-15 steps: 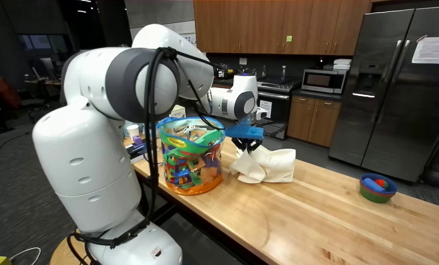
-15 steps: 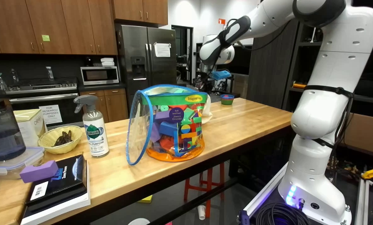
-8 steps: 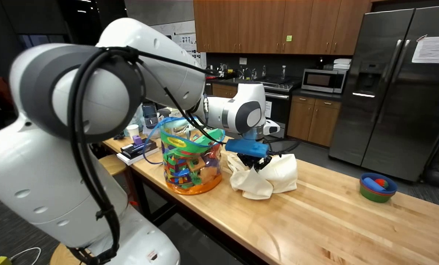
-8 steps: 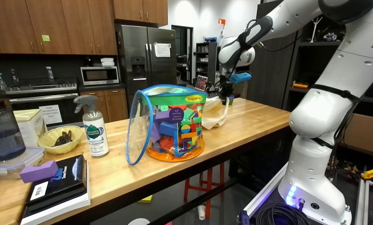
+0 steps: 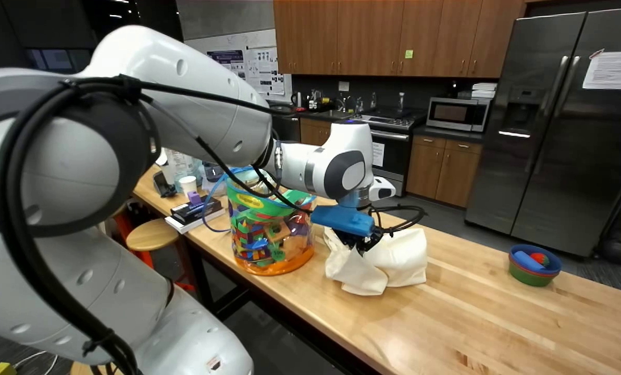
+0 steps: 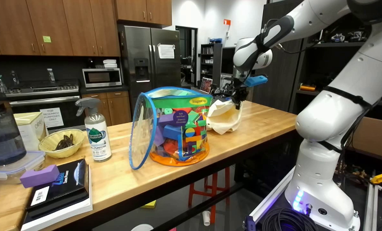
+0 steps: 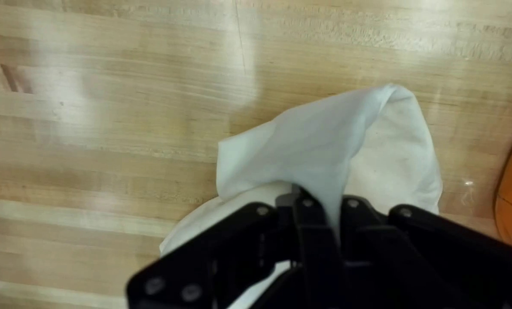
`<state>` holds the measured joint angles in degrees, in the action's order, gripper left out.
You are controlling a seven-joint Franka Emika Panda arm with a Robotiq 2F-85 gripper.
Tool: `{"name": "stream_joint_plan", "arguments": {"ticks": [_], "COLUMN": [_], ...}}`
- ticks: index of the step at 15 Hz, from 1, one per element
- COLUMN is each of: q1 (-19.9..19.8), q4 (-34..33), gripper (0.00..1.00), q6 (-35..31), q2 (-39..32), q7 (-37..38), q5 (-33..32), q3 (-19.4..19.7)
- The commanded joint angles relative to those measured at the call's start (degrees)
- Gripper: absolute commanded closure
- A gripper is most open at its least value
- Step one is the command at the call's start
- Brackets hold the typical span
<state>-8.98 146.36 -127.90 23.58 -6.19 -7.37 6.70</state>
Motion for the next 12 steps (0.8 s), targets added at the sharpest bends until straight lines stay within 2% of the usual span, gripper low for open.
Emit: {"name": "stream_joint_plan", "arguments": {"ticks": [1,7,12], "q1": [2.5,7.6,10.2], "q4": [-0.5,-4.3,-9.8], "gripper": [0.99,0.99,0.99], "q6": [-0.6,-1.2,-0.9], "q2": [-0.3,-4.0,-8.9], "q7": [0.0,-0.8,-1.5], "q5": [1.1,2.4,2.8], "q3": [-1.0,-4.0,-6.1]}}
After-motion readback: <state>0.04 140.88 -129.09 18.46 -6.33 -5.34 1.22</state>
